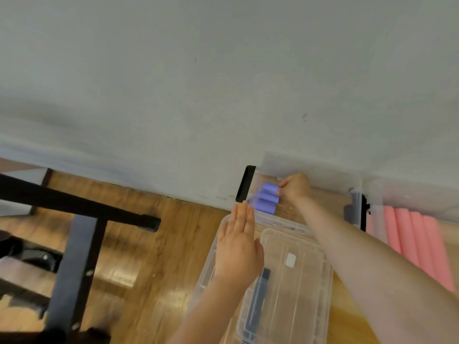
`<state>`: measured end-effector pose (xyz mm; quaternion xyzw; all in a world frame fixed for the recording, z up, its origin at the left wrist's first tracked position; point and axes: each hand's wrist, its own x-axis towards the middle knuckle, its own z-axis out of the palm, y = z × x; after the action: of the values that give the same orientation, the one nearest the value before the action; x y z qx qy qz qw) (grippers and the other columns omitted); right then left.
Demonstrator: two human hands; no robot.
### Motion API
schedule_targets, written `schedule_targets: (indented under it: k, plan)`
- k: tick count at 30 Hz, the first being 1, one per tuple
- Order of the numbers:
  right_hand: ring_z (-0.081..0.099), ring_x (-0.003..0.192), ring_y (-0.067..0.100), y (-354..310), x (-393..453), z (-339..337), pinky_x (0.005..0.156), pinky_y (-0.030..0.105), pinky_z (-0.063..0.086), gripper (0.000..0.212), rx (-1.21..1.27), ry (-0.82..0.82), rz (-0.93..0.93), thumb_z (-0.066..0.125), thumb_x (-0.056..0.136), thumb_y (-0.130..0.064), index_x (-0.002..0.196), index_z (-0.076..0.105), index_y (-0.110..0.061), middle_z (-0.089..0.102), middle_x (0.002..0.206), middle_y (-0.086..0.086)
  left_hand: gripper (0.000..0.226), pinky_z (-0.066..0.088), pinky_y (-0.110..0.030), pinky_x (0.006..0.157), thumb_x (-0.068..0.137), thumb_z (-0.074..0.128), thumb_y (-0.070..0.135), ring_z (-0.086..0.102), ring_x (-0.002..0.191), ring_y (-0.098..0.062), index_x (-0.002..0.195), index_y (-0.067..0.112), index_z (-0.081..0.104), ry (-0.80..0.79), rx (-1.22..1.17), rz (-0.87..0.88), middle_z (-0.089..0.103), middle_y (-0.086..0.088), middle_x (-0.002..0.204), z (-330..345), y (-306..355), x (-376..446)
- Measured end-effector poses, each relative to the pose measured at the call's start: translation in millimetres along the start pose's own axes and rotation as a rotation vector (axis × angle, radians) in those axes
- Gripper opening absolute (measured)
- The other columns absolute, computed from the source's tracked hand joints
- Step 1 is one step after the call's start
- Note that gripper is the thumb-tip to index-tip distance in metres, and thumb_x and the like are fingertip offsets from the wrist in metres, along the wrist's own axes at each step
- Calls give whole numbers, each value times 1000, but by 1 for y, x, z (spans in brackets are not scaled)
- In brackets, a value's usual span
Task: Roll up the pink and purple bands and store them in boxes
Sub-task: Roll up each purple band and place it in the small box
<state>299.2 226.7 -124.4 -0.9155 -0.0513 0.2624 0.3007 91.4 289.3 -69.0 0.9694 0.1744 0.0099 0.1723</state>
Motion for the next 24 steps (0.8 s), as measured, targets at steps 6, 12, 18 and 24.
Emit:
schedule_targets:
  k: [6,12,18,24]
  plan:
    - [60,104,28,0,11,10,83,23,41,29,76,-25,67,71,76,-1,105,67,2,65,114,16,87,35,-35,97,59,78,13,34,129,-20,137,5,39,-21,-43,-19,36,-6,143,2,-3,-1]
    - [57,112,26,1,19,14,90,25,40,31,117,-56,170,68,82,-9,113,66,-5,62,122,11,78,13,-34,109,82,55,5,4,138,-17,141,13,4,-46,-159,-47,4,5,149,6,0,-4]
    - [55,112,32,4,20,18,97,35,43,29,216,-32,187,55,89,-5,117,62,-4,59,124,16,72,-9,-19,107,95,37,14,-24,132,-5,132,22,-24,-86,-164,-58,-27,13,142,-6,0,-3]
    - [52,116,31,9,8,14,87,28,38,39,-55,-179,2,40,94,-9,131,51,-15,54,131,13,72,-5,-22,111,95,36,14,-22,133,-5,131,19,-26,-140,-149,-82,-28,11,142,-10,1,-3]
